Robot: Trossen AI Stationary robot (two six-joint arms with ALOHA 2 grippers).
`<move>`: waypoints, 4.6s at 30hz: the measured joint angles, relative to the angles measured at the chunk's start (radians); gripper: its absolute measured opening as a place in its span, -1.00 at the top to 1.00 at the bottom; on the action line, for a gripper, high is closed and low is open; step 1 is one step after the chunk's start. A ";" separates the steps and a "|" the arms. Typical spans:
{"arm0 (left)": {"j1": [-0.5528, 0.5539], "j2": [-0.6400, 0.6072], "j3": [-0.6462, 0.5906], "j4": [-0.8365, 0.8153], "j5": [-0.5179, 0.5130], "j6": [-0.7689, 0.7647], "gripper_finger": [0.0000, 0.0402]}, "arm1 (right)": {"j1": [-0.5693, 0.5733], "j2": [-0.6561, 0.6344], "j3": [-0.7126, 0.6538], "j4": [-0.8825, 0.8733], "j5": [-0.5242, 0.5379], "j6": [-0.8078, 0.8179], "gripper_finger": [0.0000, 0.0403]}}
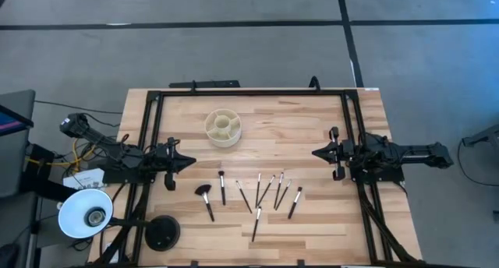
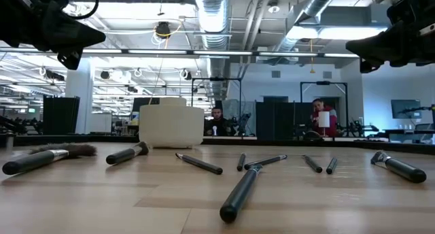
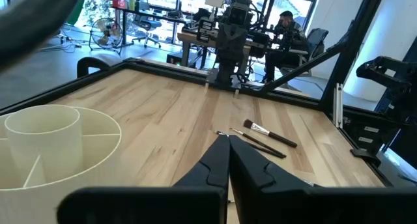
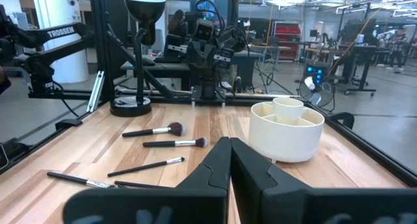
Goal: Sort items
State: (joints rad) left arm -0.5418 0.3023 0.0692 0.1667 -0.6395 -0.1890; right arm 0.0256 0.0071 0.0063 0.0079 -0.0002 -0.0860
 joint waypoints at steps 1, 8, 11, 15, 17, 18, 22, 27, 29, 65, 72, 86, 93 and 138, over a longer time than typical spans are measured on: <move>0.000 0.000 0.000 0.007 0.000 0.000 0.97 | 0.000 0.000 0.000 0.000 0.000 0.000 1.00; 0.000 0.000 0.000 0.069 -0.008 -0.004 0.97 | 0.000 0.000 0.000 0.000 0.000 0.000 1.00; 0.000 0.000 0.000 0.066 0.020 -0.033 0.97 | 0.000 0.000 0.000 0.000 0.000 0.000 1.00; 0.001 0.000 0.000 0.098 0.056 0.030 0.97 | 0.000 0.000 0.000 0.000 0.000 0.000 1.00; 0.001 0.003 0.000 0.107 0.120 0.043 0.95 | 0.000 0.000 0.000 0.000 0.000 0.000 1.00; 0.002 0.012 0.000 0.126 0.157 0.046 0.92 | 0.000 0.000 0.000 0.000 0.000 0.000 1.00; 0.025 0.067 0.029 0.209 0.247 0.062 0.70 | -0.002 0.000 0.000 0.003 0.000 -0.048 1.00; 0.102 0.244 0.103 0.209 0.284 0.191 0.31 | -0.002 0.000 0.000 0.003 0.000 -0.058 1.00; 0.155 0.351 0.136 0.209 0.371 0.215 0.18 | 0.002 0.000 0.000 0.003 0.000 0.022 1.00; 0.260 1.047 0.197 0.232 0.895 0.349 0.26 | -0.009 -0.002 0.000 0.106 0.004 0.165 1.00; 0.194 1.006 0.197 0.219 0.990 0.349 0.26 | -0.009 -0.002 0.000 0.105 0.004 0.157 1.00; 0.128 1.192 0.197 0.298 0.902 0.495 0.26 | -0.009 -0.002 0.000 0.105 0.004 0.157 1.00; 0.140 1.226 0.199 0.309 0.910 0.495 0.42 | -0.009 -0.002 0.000 0.105 0.004 0.165 1.00; 0.395 1.041 0.411 0.196 0.437 0.395 0.76 | 0.069 1.514 0.682 0.483 0.043 0.024 0.16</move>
State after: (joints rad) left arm -0.1467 1.3437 0.4801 0.3626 -0.2024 0.2058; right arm 0.0943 1.5208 0.6884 0.4914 0.0433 -0.0619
